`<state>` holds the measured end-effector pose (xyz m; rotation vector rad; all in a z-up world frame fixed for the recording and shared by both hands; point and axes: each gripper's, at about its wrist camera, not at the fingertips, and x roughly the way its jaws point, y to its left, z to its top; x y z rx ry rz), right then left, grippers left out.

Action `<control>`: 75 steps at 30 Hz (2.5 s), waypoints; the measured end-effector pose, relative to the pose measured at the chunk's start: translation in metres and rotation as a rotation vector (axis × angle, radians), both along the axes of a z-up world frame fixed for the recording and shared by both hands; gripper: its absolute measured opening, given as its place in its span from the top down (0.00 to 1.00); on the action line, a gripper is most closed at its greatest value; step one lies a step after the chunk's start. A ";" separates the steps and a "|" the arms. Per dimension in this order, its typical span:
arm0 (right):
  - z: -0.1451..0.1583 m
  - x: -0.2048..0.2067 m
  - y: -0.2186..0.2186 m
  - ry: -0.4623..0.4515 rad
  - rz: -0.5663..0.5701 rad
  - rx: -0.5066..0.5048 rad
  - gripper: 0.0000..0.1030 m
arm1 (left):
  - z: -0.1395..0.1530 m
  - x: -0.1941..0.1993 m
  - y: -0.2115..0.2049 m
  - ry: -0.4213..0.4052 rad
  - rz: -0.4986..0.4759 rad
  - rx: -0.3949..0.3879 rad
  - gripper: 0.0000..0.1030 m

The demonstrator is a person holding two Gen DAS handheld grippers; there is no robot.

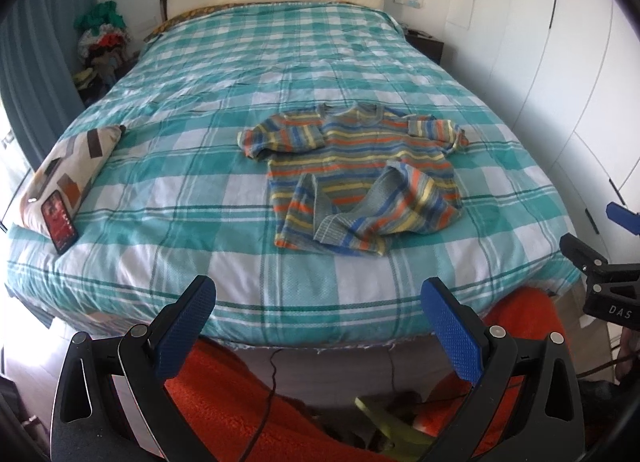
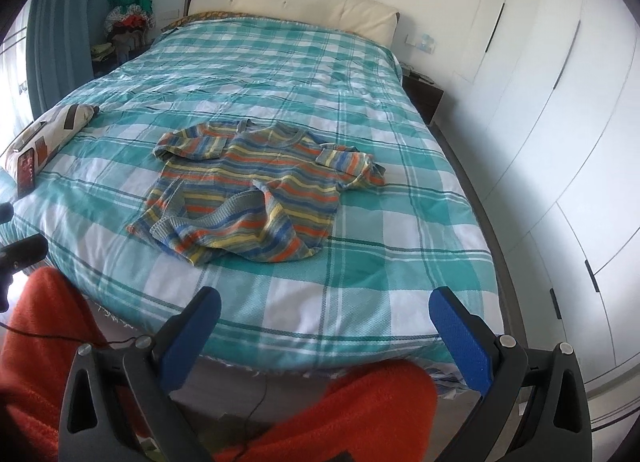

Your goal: Fold small clothes

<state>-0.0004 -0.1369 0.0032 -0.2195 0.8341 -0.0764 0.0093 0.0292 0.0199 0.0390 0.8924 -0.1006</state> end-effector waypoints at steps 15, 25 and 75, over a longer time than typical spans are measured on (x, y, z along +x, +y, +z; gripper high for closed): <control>-0.002 0.022 -0.007 0.043 -0.035 -0.003 0.00 | -0.002 0.021 -0.017 0.036 -0.017 0.068 0.01; -0.004 0.028 -0.012 0.047 -0.074 -0.030 0.01 | -0.007 0.028 -0.025 0.042 -0.039 0.052 0.01; -0.160 0.058 -0.158 0.303 0.350 0.122 0.60 | -0.075 0.036 0.076 0.081 0.130 -0.099 0.01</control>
